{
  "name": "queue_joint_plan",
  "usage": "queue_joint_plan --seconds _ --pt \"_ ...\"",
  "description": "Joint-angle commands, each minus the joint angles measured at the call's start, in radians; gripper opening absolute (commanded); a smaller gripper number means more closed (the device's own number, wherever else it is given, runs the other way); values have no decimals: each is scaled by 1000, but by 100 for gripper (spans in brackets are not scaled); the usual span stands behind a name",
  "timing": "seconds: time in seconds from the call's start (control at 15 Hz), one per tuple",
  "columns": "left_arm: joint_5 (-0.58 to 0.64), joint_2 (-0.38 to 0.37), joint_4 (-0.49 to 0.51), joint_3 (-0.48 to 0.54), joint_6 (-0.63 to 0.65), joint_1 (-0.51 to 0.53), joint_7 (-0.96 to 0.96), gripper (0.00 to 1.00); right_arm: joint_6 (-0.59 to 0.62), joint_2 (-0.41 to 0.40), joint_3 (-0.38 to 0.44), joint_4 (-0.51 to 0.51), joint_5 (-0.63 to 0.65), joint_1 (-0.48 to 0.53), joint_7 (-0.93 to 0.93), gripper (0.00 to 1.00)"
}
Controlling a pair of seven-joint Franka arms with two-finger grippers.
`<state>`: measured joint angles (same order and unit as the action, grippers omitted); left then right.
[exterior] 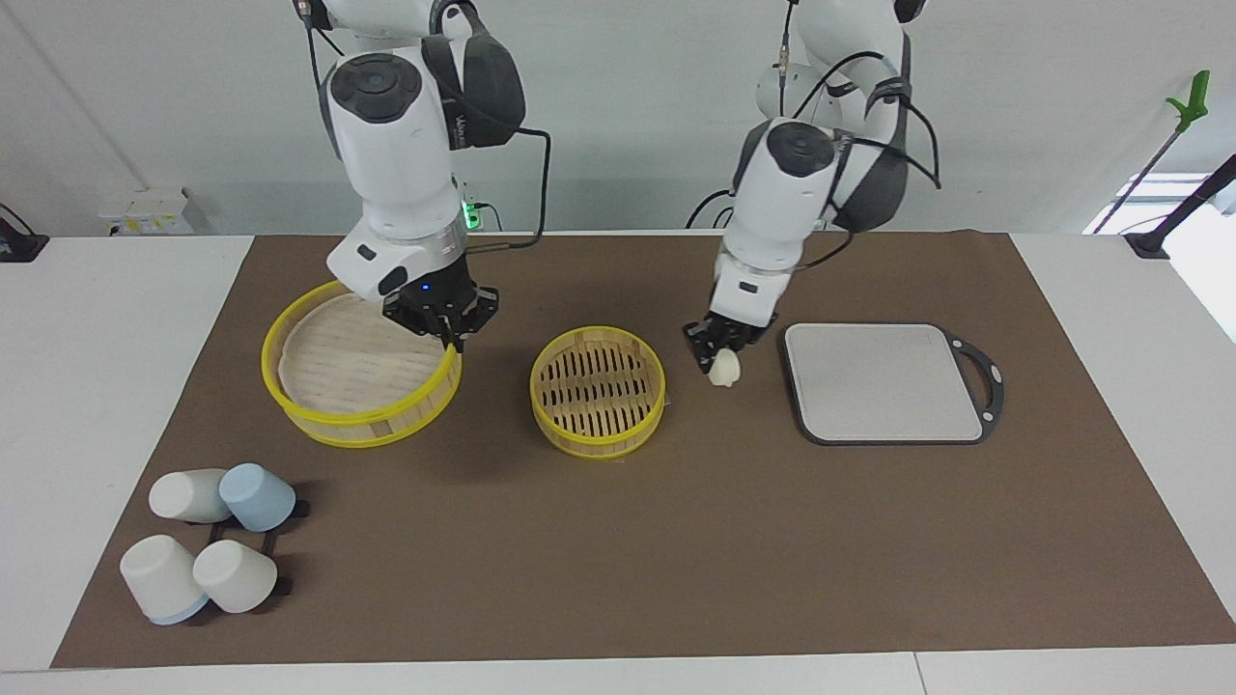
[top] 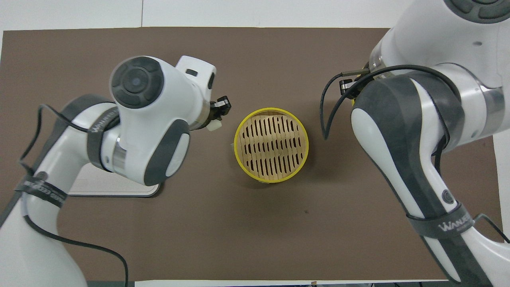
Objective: Place bun in steamer
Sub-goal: 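Carry the bun over the open steamer with the left gripper and lower it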
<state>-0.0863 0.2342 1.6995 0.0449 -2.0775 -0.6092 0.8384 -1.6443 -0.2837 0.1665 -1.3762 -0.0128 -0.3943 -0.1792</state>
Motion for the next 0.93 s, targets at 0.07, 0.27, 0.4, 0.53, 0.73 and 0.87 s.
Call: queue_joint_plan --seconds 0.07,0.27,0.4,0.53,0.73,0.87 --pt "-10 59 15 23 -91 -111 22 36 -9 29 -12 -59 -12 31 52 0" --pt "80 137 46 23 -189 -176 16 37 -19 46 -13 -93 -13 31 49 0" --pt "103 149 83 21 -251 -181 10 37 -31 51 -13 -113 -13 28 44 0" --pt "106 154 98 21 -280 -191 2 38 -55 63 -12 -138 -13 26 44 0" --pt "106 163 112 23 -305 -202 2 57 -75 66 -12 -144 -13 22 37 0" --pt "105 162 111 21 -297 -202 10 100 -77 66 -13 -144 -13 20 32 0"
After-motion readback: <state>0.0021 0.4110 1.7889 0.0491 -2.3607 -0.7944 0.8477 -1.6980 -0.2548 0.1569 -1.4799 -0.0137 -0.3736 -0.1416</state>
